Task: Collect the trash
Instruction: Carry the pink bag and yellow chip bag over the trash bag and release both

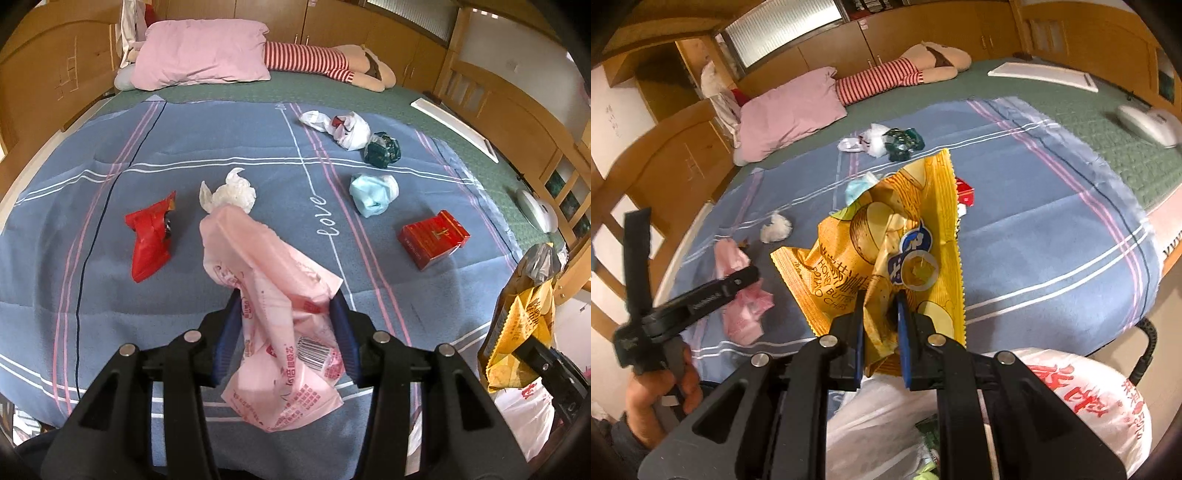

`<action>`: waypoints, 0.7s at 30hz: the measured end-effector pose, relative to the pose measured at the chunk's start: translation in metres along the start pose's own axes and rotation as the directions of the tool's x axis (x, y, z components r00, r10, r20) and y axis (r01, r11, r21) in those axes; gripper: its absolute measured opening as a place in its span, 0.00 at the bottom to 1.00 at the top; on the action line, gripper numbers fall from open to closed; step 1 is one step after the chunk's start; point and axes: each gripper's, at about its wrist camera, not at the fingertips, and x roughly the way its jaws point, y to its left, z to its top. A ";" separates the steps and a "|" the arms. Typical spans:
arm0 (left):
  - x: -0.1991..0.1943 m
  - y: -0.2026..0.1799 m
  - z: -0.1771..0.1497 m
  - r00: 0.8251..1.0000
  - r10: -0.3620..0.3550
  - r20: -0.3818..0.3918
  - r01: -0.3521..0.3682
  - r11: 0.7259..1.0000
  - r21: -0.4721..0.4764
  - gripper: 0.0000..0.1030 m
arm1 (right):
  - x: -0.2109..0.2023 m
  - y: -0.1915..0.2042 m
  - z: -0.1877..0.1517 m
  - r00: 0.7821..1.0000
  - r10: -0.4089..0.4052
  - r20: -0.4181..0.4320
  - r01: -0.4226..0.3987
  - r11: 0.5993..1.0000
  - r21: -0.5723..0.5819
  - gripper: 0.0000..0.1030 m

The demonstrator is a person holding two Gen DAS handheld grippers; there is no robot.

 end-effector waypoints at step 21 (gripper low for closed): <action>-0.045 -0.048 -0.044 0.865 -0.501 -0.025 0.499 0.855 0.140 0.46 | -0.069 -0.055 -0.080 0.967 -0.102 -0.235 0.064 0.985 -0.163 0.67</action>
